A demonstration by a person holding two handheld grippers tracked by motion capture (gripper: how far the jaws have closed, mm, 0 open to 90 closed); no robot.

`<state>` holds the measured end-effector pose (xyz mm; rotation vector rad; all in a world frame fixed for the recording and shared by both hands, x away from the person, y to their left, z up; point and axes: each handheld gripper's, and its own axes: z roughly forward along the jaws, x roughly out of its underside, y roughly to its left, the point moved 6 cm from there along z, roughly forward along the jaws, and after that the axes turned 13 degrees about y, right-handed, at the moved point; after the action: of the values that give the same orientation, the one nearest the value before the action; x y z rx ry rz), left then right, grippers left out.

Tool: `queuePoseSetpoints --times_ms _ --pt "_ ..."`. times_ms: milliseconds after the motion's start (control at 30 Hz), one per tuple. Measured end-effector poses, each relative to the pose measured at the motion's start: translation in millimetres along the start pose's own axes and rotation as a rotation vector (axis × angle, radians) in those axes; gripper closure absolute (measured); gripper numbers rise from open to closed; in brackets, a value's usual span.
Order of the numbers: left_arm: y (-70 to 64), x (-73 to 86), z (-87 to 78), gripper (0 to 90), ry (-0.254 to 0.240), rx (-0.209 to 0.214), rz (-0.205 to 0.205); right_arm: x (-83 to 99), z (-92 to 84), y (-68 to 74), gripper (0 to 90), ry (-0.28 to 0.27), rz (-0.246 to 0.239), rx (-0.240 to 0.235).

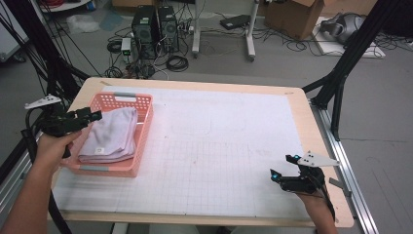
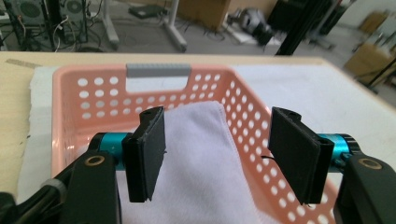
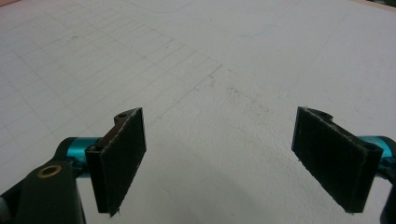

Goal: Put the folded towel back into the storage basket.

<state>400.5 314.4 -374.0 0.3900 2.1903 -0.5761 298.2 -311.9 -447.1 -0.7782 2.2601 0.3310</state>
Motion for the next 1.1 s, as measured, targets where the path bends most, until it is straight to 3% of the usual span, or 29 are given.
queuePoseSetpoints --times_ms 100,133,233,367,500,633,733,900,1000,1100 --pt "-0.9 5.5 4.8 37.3 0.037 -0.008 0.002 -0.4 -0.2 0.3 16.4 -0.002 -0.002 0.000" --pt "-0.3 10.5 9.9 37.5 0.080 -0.039 0.004 -0.4 -0.3 0.6 16.4 -0.002 -0.001 -0.001" --pt "1.0 15.3 15.8 37.7 0.125 -0.070 0.005 -0.5 -0.6 0.6 16.4 -0.003 -0.001 -0.001" --pt "2.1 23.7 31.3 37.6 0.232 -0.158 0.013 -0.6 -0.6 0.9 16.4 -0.003 0.001 -0.002" --pt "1.5 32.4 49.7 37.6 0.327 -0.188 0.007 -0.5 -0.5 1.4 16.4 0.000 0.000 -0.004" --pt "-0.4 38.7 66.0 37.9 0.382 -0.211 0.010 -0.1 -0.6 0.5 16.4 -0.003 0.002 -0.003" --pt "-3.0 41.0 75.1 37.9 0.410 -0.222 0.030 0.2 -0.1 0.7 16.4 -0.001 -0.004 -0.005" --pt "-7.0 41.1 84.3 38.4 0.409 -0.200 0.041 0.1 0.9 1.6 16.4 0.002 -0.007 -0.007" --pt "-9.8 40.5 88.4 38.6 0.400 -0.173 0.050 0.2 1.4 1.9 16.4 0.006 -0.006 -0.008" --pt "-9.7 38.2 87.4 38.5 0.375 -0.164 0.030 -0.6 1.8 2.9 16.4 0.004 -0.009 -0.009"
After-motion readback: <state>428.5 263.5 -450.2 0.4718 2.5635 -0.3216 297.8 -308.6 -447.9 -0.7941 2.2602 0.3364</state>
